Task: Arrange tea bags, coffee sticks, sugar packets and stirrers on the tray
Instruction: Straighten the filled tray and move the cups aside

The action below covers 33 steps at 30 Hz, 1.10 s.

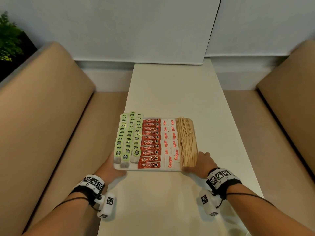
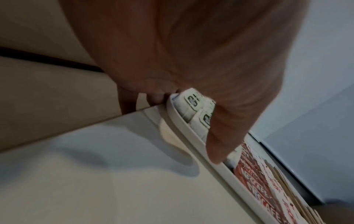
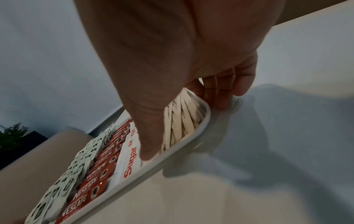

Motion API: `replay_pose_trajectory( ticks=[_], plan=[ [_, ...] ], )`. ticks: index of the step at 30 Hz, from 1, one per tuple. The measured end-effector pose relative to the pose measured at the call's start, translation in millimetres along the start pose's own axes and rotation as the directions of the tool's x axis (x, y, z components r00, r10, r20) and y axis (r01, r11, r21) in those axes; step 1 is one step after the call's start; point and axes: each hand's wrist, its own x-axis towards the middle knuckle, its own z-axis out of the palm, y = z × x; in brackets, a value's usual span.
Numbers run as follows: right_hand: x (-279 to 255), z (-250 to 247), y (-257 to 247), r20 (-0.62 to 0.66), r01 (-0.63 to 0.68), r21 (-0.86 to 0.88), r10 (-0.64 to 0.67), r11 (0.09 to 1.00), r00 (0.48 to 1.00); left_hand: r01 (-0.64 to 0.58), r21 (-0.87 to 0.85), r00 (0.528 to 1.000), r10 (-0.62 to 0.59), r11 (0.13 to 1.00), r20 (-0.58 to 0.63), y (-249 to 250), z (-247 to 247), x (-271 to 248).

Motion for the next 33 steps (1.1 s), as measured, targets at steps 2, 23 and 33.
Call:
replay_pose_trajectory(
  ticks=[2,23,33],
  plan=[
    [-3,2,1,0.002,0.003,-0.032,-0.003,0.999,1.000,-0.045,0.038,0.998,0.043,0.998,0.050,-3,-5,1],
    [-4,0,-6,-0.046,-0.022,-0.023,0.021,1.000,0.999,-0.093,0.146,0.996,0.091,0.985,0.023,-12,-8,17],
    [-8,-5,-9,-0.044,-0.024,-0.022,0.023,0.999,0.999,-0.071,0.189,0.997,0.068,0.979,0.022,-3,-6,19]
  ],
)
